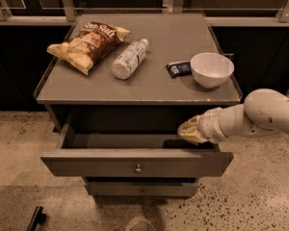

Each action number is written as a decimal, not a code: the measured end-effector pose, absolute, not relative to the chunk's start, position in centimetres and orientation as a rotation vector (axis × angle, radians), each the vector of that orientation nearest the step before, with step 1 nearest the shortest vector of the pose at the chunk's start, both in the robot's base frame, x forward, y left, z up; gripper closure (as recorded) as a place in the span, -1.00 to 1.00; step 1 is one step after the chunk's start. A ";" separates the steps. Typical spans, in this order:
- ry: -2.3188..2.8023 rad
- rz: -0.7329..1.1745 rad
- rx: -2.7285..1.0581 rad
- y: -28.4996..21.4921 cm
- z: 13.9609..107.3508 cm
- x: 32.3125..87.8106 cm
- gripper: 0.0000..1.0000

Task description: Open top drawer

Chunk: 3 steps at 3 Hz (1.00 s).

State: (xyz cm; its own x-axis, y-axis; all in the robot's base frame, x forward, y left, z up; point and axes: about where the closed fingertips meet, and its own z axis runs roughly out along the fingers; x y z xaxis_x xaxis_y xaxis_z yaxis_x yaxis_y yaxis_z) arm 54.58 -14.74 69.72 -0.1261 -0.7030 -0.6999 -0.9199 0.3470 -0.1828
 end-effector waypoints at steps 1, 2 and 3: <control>1.893 0.383 -1.421 -14.7 69.7 54.6 1.00; 1.933 0.396 -1.456 -14.3 68.1 54.0 1.00; 1.969 0.417 -1.477 -14.2 66.5 53.0 1.00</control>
Offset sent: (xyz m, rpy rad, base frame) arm -0.0136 0.0051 -0.0362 -0.0744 0.1016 0.0224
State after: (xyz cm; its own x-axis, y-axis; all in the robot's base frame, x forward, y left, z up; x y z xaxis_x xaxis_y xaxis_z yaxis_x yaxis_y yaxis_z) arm 52.99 -14.16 66.51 -0.1695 -0.7392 -0.6518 -0.9400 0.3200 -0.1185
